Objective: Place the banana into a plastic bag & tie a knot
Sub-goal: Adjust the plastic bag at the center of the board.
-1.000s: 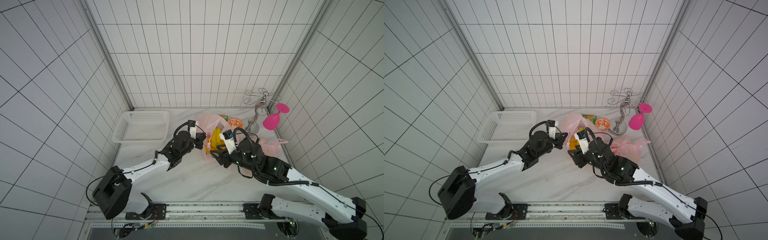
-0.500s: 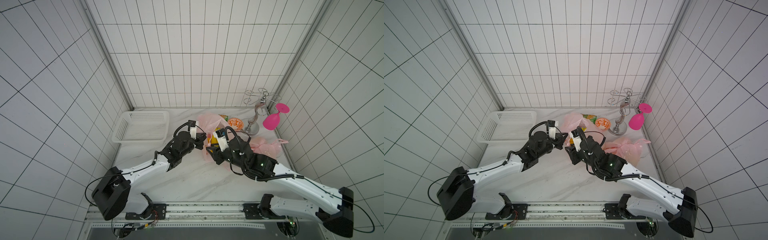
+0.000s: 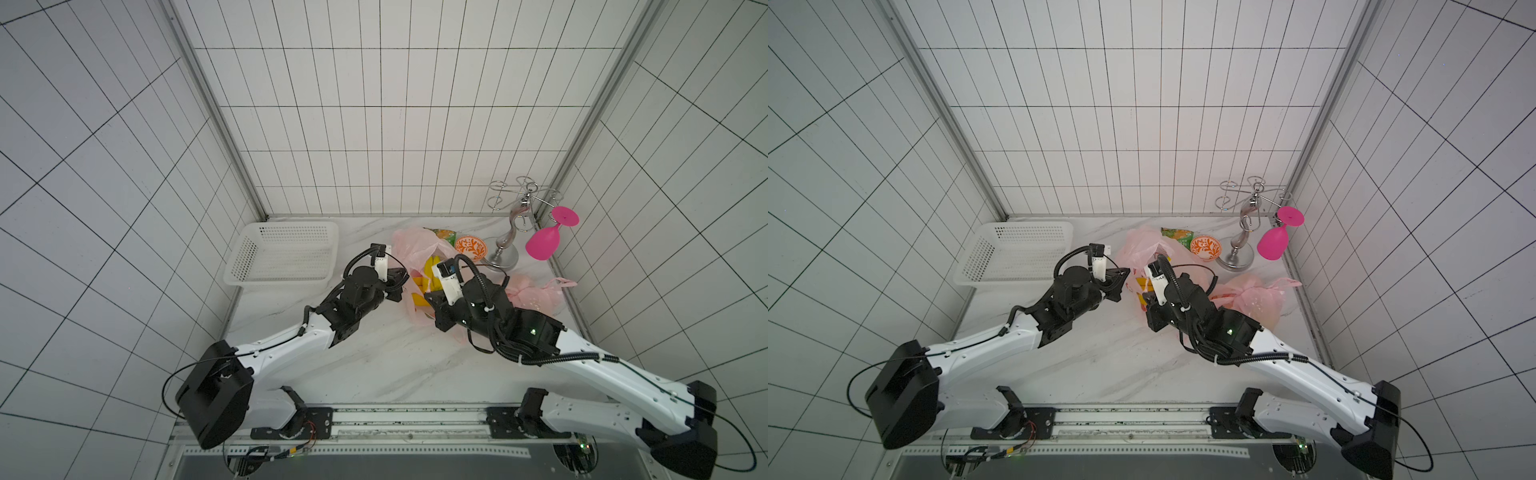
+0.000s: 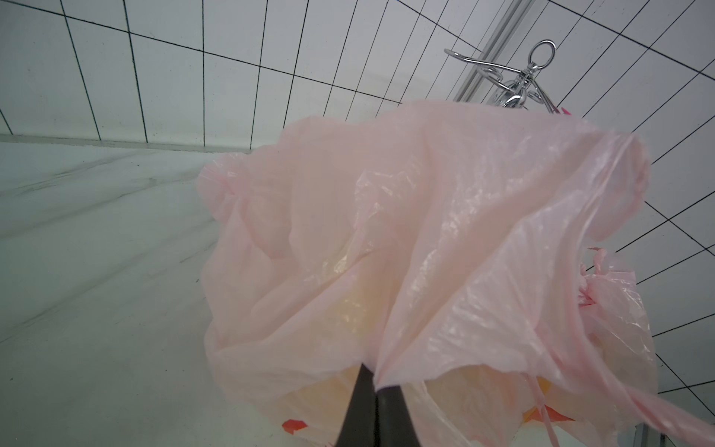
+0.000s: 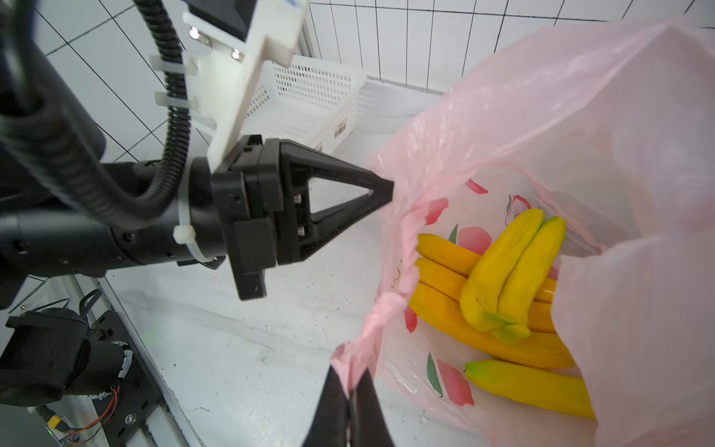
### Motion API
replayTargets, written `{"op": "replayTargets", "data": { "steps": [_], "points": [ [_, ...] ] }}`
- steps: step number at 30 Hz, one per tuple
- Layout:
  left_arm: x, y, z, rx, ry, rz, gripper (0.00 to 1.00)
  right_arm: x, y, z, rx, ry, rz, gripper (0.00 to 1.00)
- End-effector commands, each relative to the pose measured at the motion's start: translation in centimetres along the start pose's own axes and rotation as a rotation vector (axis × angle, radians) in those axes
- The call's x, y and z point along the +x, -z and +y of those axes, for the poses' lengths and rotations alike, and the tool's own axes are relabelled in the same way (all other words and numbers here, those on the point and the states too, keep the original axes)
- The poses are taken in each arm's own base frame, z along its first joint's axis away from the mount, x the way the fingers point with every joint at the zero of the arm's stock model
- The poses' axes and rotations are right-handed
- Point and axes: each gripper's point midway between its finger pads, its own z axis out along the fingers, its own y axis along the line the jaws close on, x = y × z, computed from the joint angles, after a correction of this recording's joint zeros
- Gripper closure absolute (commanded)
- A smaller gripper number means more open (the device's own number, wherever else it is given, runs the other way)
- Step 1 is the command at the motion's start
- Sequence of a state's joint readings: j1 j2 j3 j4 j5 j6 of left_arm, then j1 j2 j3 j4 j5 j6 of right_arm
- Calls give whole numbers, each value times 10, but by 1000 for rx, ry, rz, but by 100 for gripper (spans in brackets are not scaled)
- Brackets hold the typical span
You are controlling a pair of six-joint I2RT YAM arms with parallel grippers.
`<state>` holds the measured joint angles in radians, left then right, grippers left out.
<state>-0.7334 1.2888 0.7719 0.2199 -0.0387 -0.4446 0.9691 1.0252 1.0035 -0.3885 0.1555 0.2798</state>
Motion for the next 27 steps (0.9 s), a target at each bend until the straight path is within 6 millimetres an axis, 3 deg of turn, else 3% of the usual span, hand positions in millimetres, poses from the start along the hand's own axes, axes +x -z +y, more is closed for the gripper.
{"op": "replayTargets", "data": {
  "steps": [1, 2, 7, 12, 17, 18, 19, 20, 23, 27],
  "points": [
    [-19, 16, 4, -36, -15, -59, 100, -73, 50, 4, 4, 25, -151, 100],
    [-23, 20, 3, -33, -19, -67, 100, -81, 56, 4, 9, 32, -163, 100],
    [-40, 41, -6, -6, -87, -118, 59, -121, 82, 8, 5, 65, -235, 100],
    [-69, 77, -17, 33, -204, -263, 28, -144, 95, 15, -15, 104, -261, 100],
    [-94, 111, -62, 212, -335, -431, 20, -160, 105, 23, -49, 141, -274, 100],
    [-98, 116, -72, 242, -365, -457, 17, -161, 106, 25, -54, 151, -271, 100],
    [-102, 121, -84, 275, -400, -481, 3, -161, 107, 26, -61, 161, -262, 100],
    [-105, 124, -92, 294, -427, -493, 2, -162, 107, 28, -70, 170, -257, 100],
    [-111, 124, -116, 370, -509, -500, 2, -160, 107, 33, -100, 189, -246, 100],
    [-105, 112, -136, 463, -590, -474, 2, -160, 112, 39, -139, 203, -250, 100]
  ]
}}
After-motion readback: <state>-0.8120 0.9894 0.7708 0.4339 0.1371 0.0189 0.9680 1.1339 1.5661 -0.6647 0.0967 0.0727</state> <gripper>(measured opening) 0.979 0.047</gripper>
